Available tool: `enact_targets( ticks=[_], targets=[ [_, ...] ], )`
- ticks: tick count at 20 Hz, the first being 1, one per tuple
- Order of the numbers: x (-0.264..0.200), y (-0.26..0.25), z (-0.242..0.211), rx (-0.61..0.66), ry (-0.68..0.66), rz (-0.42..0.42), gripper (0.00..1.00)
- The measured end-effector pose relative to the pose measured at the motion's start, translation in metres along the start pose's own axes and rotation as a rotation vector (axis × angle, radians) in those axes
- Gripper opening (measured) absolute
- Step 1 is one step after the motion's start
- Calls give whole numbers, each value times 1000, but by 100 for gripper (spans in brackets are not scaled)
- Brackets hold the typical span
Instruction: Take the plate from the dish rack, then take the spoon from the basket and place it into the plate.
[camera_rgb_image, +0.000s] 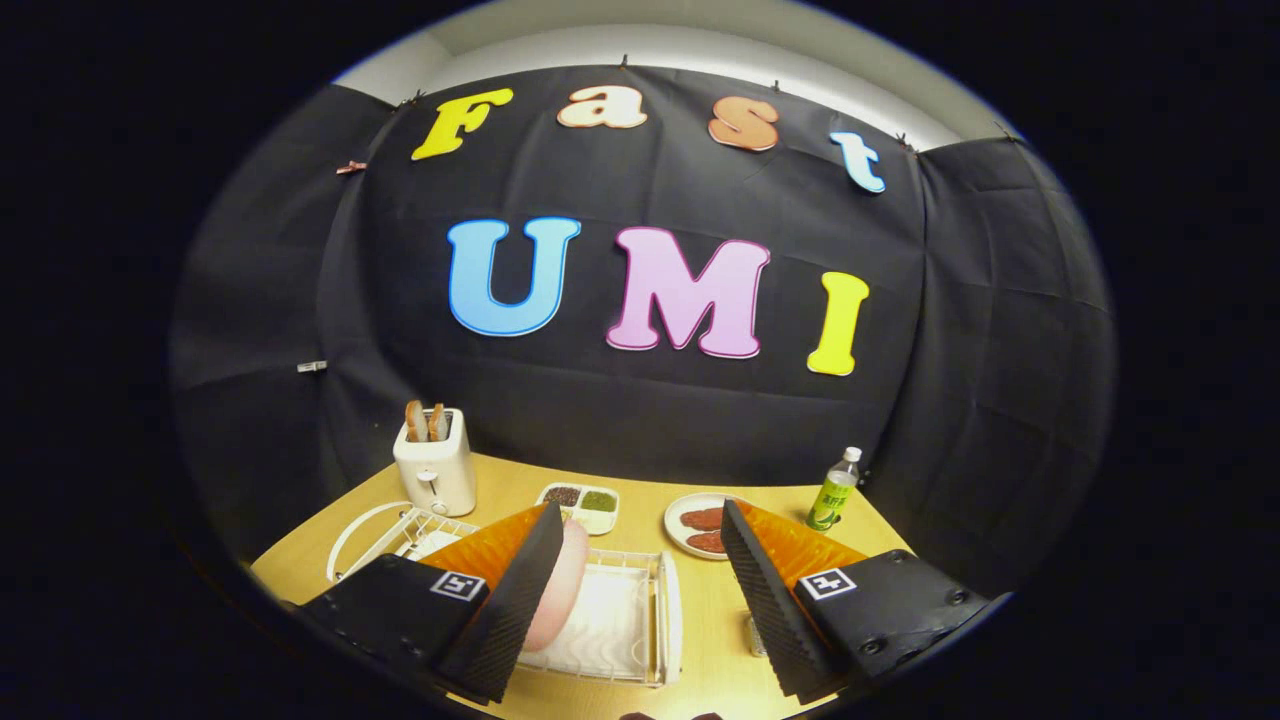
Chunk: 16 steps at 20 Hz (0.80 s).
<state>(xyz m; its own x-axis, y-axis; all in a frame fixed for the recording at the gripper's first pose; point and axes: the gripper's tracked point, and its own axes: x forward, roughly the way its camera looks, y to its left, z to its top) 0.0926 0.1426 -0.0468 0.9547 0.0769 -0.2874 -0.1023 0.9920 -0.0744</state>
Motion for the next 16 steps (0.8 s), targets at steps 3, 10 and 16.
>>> enact_targets(
  ticks=[3, 10, 16],
  targets=[
    [21, 23, -22, -41, 73, 12, 89],
    [67, 28, -87, -57, 286, -80, 60],
    [83, 36, -124, 57, 431, -109, 39]
  ],
)
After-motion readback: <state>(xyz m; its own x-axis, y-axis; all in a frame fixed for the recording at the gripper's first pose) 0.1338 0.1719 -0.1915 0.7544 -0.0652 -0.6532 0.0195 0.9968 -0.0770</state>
